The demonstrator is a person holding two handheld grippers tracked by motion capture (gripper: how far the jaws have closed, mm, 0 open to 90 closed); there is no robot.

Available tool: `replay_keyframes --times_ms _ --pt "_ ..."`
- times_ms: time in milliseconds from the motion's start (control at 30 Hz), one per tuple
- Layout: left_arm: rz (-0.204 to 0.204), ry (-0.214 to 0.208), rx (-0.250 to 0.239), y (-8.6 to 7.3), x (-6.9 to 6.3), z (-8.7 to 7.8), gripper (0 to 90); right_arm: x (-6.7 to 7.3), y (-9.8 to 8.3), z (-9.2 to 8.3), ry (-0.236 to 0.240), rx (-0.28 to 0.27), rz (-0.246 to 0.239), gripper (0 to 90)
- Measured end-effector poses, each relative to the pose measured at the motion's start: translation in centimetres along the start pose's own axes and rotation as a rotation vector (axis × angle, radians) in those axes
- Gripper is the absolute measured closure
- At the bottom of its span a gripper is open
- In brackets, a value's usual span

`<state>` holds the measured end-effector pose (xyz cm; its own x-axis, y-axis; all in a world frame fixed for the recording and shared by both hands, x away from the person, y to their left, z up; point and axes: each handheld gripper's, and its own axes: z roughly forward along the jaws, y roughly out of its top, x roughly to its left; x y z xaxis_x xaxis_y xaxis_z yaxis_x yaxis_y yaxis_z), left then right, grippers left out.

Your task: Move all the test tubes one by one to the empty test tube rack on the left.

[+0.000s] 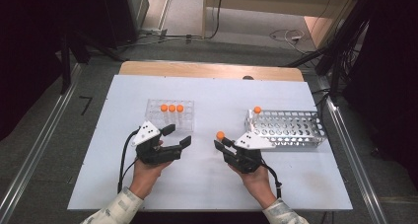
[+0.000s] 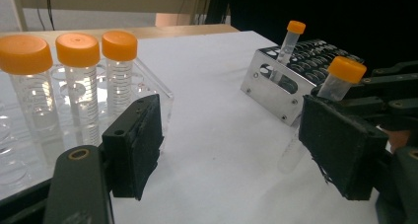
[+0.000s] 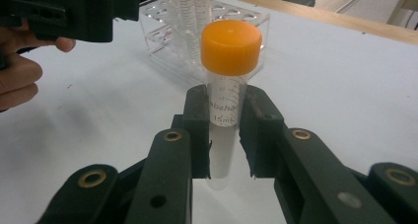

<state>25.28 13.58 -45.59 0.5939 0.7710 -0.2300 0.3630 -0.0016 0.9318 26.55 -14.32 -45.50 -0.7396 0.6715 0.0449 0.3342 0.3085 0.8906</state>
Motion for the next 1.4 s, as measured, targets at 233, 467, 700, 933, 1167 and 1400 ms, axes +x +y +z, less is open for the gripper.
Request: replay_keyframes --times_ms 233,467,700,933,1167,1400 --pt "0.011 -0.014 -0.002 0.0 -0.3 0.0 25.3 0.8 0.0 0.7 0.025 0.007 -0.016 72.6" --pt "0.035 -0.053 -0.003 0.0 -1.2 0.2 28.0 1.6 0.0 1.3 0.049 0.021 -0.023 72.6" --pt "0.066 -0.120 0.006 -0.1 -2.3 0.5 32.8 2.8 0.0 2.1 0.084 0.035 -0.049 72.6" --pt "0.101 -0.150 0.010 -0.2 -2.9 0.6 45.4 3.7 0.2 2.5 0.112 0.041 -0.065 72.6" --pt "0.121 -0.165 0.019 -0.4 -3.2 0.8 53.8 4.0 0.3 2.6 0.126 0.041 -0.070 72.6" --pt "0.134 -0.170 0.022 -0.5 -3.4 0.9 61.9 4.1 0.3 2.6 0.129 0.042 -0.070 72.6"
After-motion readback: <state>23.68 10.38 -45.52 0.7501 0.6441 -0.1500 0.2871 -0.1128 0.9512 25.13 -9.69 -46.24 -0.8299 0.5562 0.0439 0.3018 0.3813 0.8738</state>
